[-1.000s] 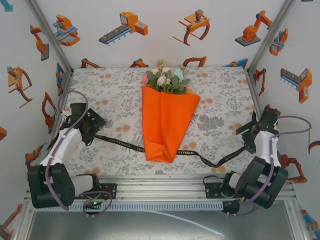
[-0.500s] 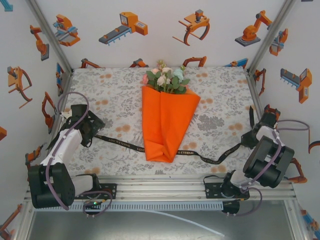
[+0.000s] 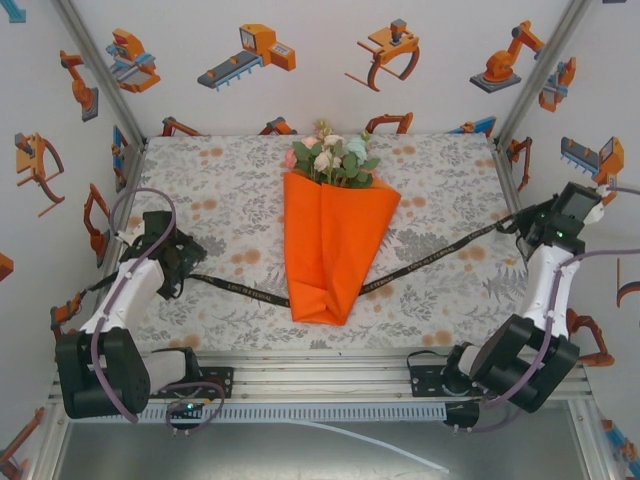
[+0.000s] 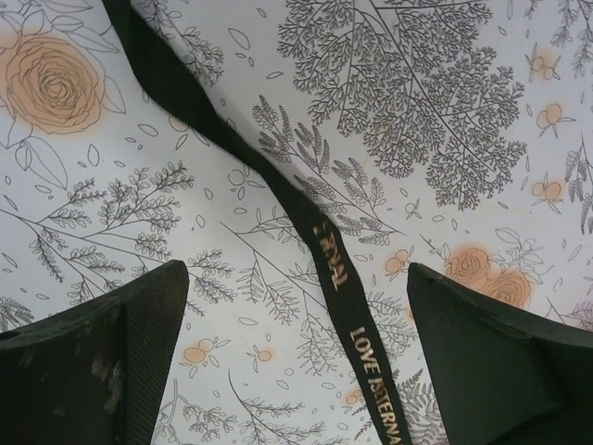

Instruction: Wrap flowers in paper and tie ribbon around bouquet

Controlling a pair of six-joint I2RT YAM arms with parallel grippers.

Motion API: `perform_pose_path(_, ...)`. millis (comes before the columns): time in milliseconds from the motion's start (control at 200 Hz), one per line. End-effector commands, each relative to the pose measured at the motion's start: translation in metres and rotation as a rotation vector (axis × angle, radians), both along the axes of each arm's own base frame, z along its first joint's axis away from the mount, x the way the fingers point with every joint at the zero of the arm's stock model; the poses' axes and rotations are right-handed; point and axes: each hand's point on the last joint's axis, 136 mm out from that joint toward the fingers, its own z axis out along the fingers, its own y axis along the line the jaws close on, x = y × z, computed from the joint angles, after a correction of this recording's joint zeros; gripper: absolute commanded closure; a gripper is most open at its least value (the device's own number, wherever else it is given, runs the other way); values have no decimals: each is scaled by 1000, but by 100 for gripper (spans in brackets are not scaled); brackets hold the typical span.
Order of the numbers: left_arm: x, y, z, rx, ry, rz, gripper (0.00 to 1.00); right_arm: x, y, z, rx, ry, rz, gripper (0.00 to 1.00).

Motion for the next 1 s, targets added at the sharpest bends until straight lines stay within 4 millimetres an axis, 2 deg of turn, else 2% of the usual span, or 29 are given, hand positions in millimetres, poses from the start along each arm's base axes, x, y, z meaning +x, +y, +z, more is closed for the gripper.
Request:
perform_pose_path(0, -13, 9, -14, 20, 75, 73, 9, 9, 12, 21, 45, -97, 27, 100)
perform_pose_path(95, -13, 10, -22, 20, 104, 86, 10, 12, 30, 15, 66, -106, 81, 100)
perform_pose_path(195, -20, 9, -31, -2, 145, 132, 13, 11, 48, 4, 91, -95, 131, 100)
perform_pose_path(345, -17, 3, -47, -57, 153, 157, 18, 1, 55, -7, 92, -83, 138, 100)
perform_pose_path(531, -2, -13, -74, -158, 177, 148, 33, -5, 58, -9, 85, -66, 149, 100)
perform_pose_path(606, 6, -14, -83, -168, 189, 141, 49, -7, 60, -8, 85, -69, 150, 100)
perform_pose_path(731, 29, -19, -86, -189, 171, 101, 91, -7, 61, -8, 84, -72, 150, 100)
perform_pose_path(766, 37, -20, -83, -201, 152, 97, 100, -7, 59, -10, 79, -70, 142, 100)
perform_pose_path(881, 73, -23, -68, -218, 64, 74, 100, 7, 42, -16, 49, -66, 98, 100)
perform_pose_path(991, 112, -26, -55, -231, 8, 48, 100, 40, 29, -12, 51, -76, 115, 100)
